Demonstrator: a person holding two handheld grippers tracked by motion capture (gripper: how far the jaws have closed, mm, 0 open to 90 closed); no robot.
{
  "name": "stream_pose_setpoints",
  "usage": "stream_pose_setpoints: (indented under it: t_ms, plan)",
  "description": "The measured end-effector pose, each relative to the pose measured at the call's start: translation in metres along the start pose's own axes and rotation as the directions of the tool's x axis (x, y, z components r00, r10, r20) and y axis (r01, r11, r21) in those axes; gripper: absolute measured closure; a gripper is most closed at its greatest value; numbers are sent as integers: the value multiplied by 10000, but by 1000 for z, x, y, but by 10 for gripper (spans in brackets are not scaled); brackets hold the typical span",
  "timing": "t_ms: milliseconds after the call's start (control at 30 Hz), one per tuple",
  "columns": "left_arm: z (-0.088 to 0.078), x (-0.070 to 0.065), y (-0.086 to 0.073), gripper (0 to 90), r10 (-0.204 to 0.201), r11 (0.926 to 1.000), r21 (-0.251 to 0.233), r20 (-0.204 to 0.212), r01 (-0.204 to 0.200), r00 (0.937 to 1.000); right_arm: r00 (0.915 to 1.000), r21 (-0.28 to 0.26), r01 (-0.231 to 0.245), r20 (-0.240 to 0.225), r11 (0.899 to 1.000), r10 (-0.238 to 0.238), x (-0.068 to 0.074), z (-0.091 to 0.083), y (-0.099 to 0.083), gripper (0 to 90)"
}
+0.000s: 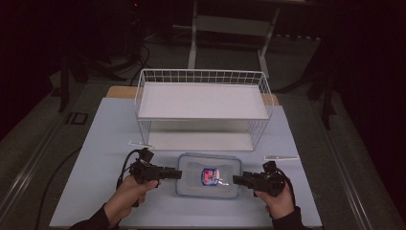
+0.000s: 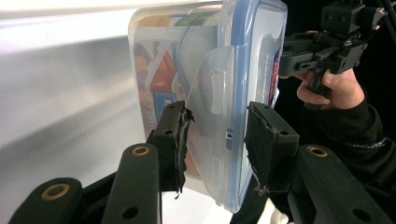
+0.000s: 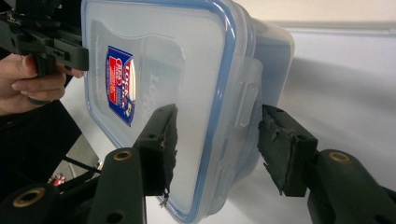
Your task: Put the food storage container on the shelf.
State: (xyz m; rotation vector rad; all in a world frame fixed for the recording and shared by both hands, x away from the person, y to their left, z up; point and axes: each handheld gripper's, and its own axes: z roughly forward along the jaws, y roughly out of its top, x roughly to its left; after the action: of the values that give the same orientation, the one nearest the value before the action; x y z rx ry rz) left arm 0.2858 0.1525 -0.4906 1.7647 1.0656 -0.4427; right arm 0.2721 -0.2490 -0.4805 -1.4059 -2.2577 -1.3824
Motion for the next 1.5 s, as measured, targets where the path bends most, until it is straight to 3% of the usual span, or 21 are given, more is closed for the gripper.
stream_pose_setpoints:
  t_ms: [300, 467, 667, 900, 1200, 1400, 1500]
  plan:
    - [-13, 1, 13, 583, -9, 9989, -462, -230, -2, 9997, 9999, -101, 112, -121, 9999, -113, 1, 6, 26, 478]
    - [-21, -2, 23, 583, 235, 9964, -806, -385, -266, 9990, 9994, -342, 264, -234, 9991, -272, 3, 8, 44, 480]
    - [-26, 2, 33, 582, 224, 9935, -1101, -540, -283, 9983, 9986, -461, 466, -238, 9978, -478, 2, 13, 63, 481]
    - [-20, 16, 37, 578, 155, 9895, -1426, -644, -246, 9978, 9989, -530, 429, -147, 9977, -438, -7, 24, 70, 481]
    - [-1, 29, 39, 569, 14, 9859, -1669, -803, -148, 9968, 9996, -620, 263, 120, 9977, -256, -23, 28, 75, 482]
    - [6, 37, 42, 559, 130, 9815, -1882, -1258, -367, 9920, 9996, -790, 212, 225, 9966, -195, -32, 36, 76, 481]
    - [10, 41, 42, 553, -4, 9771, -2110, -1344, -282, 9909, 9995, -876, 187, 259, 9960, -164, -36, 41, 75, 481]
